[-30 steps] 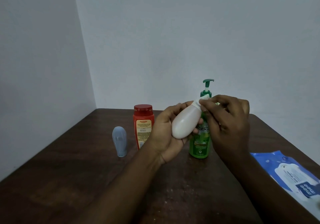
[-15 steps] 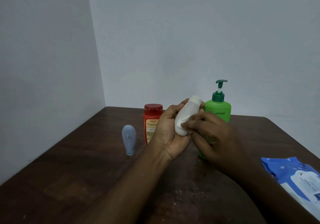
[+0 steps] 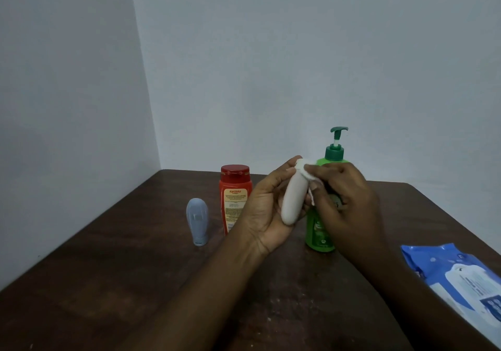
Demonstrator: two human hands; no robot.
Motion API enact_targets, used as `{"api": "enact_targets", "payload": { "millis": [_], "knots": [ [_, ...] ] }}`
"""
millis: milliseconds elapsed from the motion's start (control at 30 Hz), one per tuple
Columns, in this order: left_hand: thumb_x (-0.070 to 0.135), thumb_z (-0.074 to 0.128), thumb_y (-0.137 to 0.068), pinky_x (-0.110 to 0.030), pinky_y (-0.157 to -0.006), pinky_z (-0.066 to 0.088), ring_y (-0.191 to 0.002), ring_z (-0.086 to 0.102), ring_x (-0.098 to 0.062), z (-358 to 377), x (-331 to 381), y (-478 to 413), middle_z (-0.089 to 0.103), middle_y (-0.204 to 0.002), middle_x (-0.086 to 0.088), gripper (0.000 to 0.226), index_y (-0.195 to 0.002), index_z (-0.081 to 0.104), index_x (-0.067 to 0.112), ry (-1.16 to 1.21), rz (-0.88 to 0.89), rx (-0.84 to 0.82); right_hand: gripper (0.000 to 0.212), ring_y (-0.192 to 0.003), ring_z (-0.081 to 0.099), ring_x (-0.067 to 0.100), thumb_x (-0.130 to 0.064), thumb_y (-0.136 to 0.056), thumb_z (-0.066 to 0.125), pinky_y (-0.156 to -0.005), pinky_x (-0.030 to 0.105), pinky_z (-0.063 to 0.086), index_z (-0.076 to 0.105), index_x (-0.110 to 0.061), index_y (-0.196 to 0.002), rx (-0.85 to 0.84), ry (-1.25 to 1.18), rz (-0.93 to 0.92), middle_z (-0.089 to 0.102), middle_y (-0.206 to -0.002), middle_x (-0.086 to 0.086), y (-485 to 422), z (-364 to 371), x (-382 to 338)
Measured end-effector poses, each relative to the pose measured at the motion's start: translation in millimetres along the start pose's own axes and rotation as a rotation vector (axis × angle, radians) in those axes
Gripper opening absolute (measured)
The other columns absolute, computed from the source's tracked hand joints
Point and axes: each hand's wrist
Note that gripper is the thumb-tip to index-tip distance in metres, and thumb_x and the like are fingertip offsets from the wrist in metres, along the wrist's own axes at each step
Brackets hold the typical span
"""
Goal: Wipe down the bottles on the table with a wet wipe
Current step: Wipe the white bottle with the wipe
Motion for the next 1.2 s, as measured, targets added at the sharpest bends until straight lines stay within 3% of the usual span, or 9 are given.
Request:
{"api": "enact_targets", "payload": {
  "millis": [100, 267, 367, 533, 600, 700, 933, 1067, 1200],
  "knots": [
    [0.017, 0.067, -0.092, -0.037, -0.094, 0.057, -0.097, 0.072, -0.025, -0.7, 5.0, -1.2, 0.074, -0.116, -0.016, 0.025, -0.115, 0.074, 0.011, 0.060, -0.036, -0.003, 0.028, -0.106, 0.063, 0.008, -0.003, -0.091, 0.066, -0.092, 0.016, 0.049, 0.076, -0.013, -0.115, -0.052, -0.083, -0.090, 0.065, -0.107, 0.002, 1.5, 1.7, -7.2],
    [0.026, 0.063, -0.099, -0.029, -0.084, 0.060, -0.084, 0.069, -0.016, -1.8, 10.2, -2.0, 0.073, -0.102, -0.010, 0.034, -0.120, 0.070, -0.001, 0.070, -0.155, -0.008, 0.023, -0.091, 0.068, 0.009, -0.001, -0.084, 0.069, -0.078, 0.023, 0.053, 0.082, -0.013, -0.098, -0.342, -0.276, -0.228, 0.069, -0.096, -0.002, 0.1, -10.6, -20.1],
    [0.018, 0.068, -0.091, -0.039, -0.101, 0.054, -0.104, 0.067, -0.023, -2.4, 10.8, -3.4, 0.072, -0.115, -0.017, 0.033, -0.114, 0.072, -0.006, 0.096, -0.097, -0.011, 0.024, -0.090, 0.068, 0.014, 0.011, -0.082, 0.067, -0.081, 0.024, 0.050, 0.078, -0.008, -0.094, -0.087, -0.349, -0.153, 0.069, -0.094, 0.002, -4.1, -21.5, -20.9],
    [0.010, 0.073, -0.083, -0.040, -0.096, 0.059, -0.103, 0.069, -0.024, -1.4, 10.4, -2.9, 0.072, -0.113, -0.015, 0.042, -0.125, 0.067, 0.006, -0.075, 0.025, -0.005, 0.018, -0.098, 0.065, 0.020, 0.006, -0.096, 0.064, -0.084, 0.029, 0.051, 0.073, -0.007, -0.105, 0.325, -0.239, 0.003, 0.065, -0.099, 0.011, -16.4, -36.7, -4.6],
    [0.010, 0.073, -0.082, -0.033, -0.088, 0.061, -0.094, 0.071, -0.018, 0.4, 9.0, -1.4, 0.074, -0.104, -0.010, 0.034, -0.116, 0.072, 0.005, -0.230, 0.013, -0.009, 0.018, -0.099, 0.066, 0.020, 0.006, -0.095, 0.064, -0.084, 0.029, 0.052, 0.075, -0.006, -0.103, 0.261, -0.252, 0.031, 0.067, -0.100, 0.008, -21.1, -40.0, 4.9],
    [0.011, 0.075, -0.080, -0.031, -0.087, 0.061, -0.090, 0.073, -0.017, 0.5, 6.0, 1.5, 0.076, -0.098, -0.008, 0.025, -0.105, 0.073, 0.005, -0.340, -0.042, -0.007, 0.025, -0.100, 0.070, 0.018, 0.010, -0.091, 0.066, -0.084, 0.028, 0.055, 0.078, -0.011, -0.097, -0.051, -0.368, 0.114, 0.073, -0.102, 0.004, -24.9, -41.2, 10.6],
    [0.024, 0.078, -0.074, -0.028, -0.087, 0.060, -0.091, 0.069, -0.016, 0.5, 6.3, 0.3, 0.075, -0.096, -0.009, 0.040, -0.106, 0.071, 0.001, -0.331, -0.044, 0.024, 0.021, -0.097, 0.071, 0.023, 0.004, -0.084, 0.064, -0.088, 0.036, 0.056, 0.080, -0.009, -0.082, -0.478, -0.417, 0.141, 0.075, -0.094, 0.004, -33.8, -63.9, 19.6],
    [0.027, 0.082, -0.069, -0.024, -0.071, 0.062, -0.081, 0.068, -0.013, 0.9, 8.8, -0.2, 0.075, -0.087, -0.006, 0.041, -0.101, 0.071, 0.003, -0.328, -0.022, 0.115, 0.027, -0.094, 0.072, 0.019, 0.000, -0.080, 0.059, -0.084, 0.042, 0.054, 0.080, -0.018, -0.080, -0.433, -0.227, 0.076, 0.074, -0.093, -0.002, -35.4, -74.2, 28.6],
    [0.029, 0.083, -0.069, -0.026, -0.072, 0.061, -0.082, 0.067, -0.013, 3.5, 3.3, 0.8, 0.074, -0.090, -0.007, 0.048, -0.107, 0.071, 0.002, -0.382, -0.036, 0.107, 0.028, -0.102, 0.071, 0.013, -0.003, -0.085, 0.060, -0.085, 0.029, 0.055, 0.082, -0.019, -0.093, -0.373, -0.165, -0.026, 0.074, -0.104, -0.007, -29.2, -54.9, 22.5]
  ]
}}
Point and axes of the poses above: each hand's wrist, its own y-axis away from the middle knuckle, its own z-axis out of the palm, x = y × z
